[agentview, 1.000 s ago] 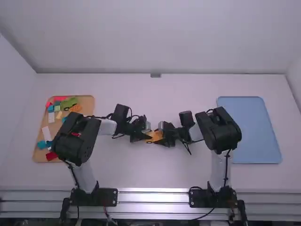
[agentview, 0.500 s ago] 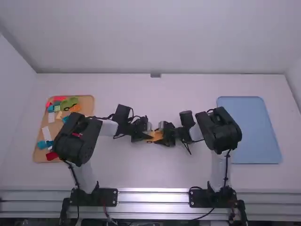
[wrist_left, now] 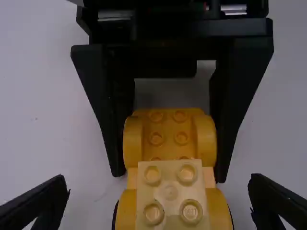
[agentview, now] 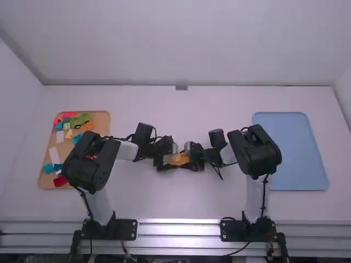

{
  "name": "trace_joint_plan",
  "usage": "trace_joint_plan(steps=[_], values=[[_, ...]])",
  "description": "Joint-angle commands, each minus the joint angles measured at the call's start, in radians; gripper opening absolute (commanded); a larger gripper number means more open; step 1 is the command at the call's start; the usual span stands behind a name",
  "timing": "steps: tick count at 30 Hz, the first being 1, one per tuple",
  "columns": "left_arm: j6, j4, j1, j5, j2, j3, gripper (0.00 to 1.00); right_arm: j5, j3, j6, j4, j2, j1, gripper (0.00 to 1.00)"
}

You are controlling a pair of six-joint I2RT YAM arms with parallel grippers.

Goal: Assemble lego blocks to make yellow taxi

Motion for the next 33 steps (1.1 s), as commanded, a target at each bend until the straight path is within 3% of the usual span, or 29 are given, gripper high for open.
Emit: trace_joint_plan(steps=[1, 5, 6, 7, 9, 10, 33], values=[[-0.040, -0.007, 0.006, 0.014, -0.080, -0.011, 0.99, 0.014, -0.009, 0.003, -0.012, 0.014, 0.003, 0.58], [-0.081, -0.008, 0.006, 0.018, -0.157, -0.011, 0.98, 0.014, -0.009, 0.003, -0.012, 0.014, 0.003, 0.58], [-0.081, -0.006, 0.005, 0.026, -0.163, -0.012, 0.78, 0.014, -0.009, 0.003, -0.012, 0.014, 0.003, 0.58], [-0.081, -0.005, 0.003, 0.029, -0.163, -0.012, 0.75, 0.014, -0.009, 0.003, -0.012, 0.014, 0.003, 0.58], [-0.081, -0.016, -0.010, 0.039, -0.159, -0.012, 0.31, 0.014, -0.008, 0.003, -0.011, 0.014, 0.003, 0.58], [-0.081, -0.029, -0.015, 0.038, -0.156, -0.012, 0.02, 0.013, -0.008, 0.003, -0.011, 0.014, 0.003, 0.58], [-0.123, -0.140, -0.020, -0.173, -0.104, -0.011, 0.02, 0.014, -0.009, 0.010, -0.012, 0.014, 0.003, 0.58]])
